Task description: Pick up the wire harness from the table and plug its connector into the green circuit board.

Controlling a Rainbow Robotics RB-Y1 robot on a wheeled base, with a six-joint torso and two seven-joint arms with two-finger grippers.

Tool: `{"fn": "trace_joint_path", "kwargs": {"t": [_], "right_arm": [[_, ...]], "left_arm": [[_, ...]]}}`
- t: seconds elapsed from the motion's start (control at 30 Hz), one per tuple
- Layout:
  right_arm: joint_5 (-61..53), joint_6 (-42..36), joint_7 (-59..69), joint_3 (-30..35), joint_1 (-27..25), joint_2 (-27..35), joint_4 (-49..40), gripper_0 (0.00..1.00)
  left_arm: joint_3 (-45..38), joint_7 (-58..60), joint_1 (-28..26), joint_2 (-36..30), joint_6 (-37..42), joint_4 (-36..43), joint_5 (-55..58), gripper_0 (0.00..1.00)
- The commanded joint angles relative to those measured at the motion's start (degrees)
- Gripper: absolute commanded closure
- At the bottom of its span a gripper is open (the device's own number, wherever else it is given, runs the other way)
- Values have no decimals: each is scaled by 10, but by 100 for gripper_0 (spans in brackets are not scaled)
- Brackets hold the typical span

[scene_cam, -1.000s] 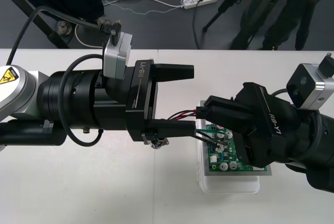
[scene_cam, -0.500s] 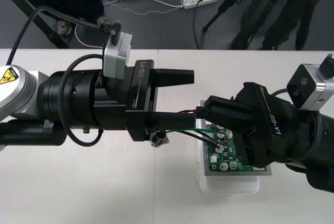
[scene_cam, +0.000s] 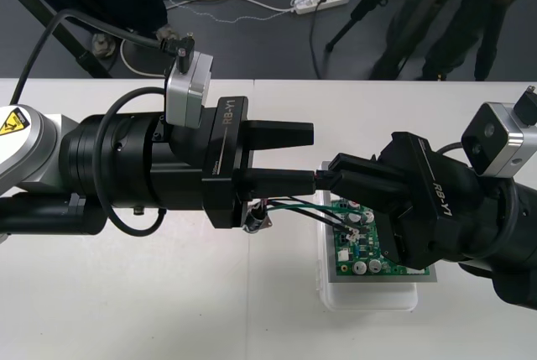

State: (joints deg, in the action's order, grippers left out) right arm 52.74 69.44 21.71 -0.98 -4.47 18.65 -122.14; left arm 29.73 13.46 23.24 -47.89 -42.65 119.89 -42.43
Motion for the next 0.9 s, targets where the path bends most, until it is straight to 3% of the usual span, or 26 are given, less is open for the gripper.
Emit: {"fn": "trace_joint_path", "kwargs": {"t": [0.03, 0.23, 0.6, 0.9], "right_arm": [[-11, 4, -16, 5, -9, -7, -19, 100], [-11, 9, -15, 5, -9, -7, -19, 100], [-14, 17, -18, 5, 25, -12, 9, 100], [-21, 17, -17, 5, 25, -12, 9, 100]], "left_arm": [[9, -12, 23, -5, 25, 17, 9, 51], [9, -13, 23, -12, 25, 17, 11, 59], [9, -12, 23, -15, 25, 17, 12, 100], [9, -15, 23, -17, 25, 17, 12, 100]]}}
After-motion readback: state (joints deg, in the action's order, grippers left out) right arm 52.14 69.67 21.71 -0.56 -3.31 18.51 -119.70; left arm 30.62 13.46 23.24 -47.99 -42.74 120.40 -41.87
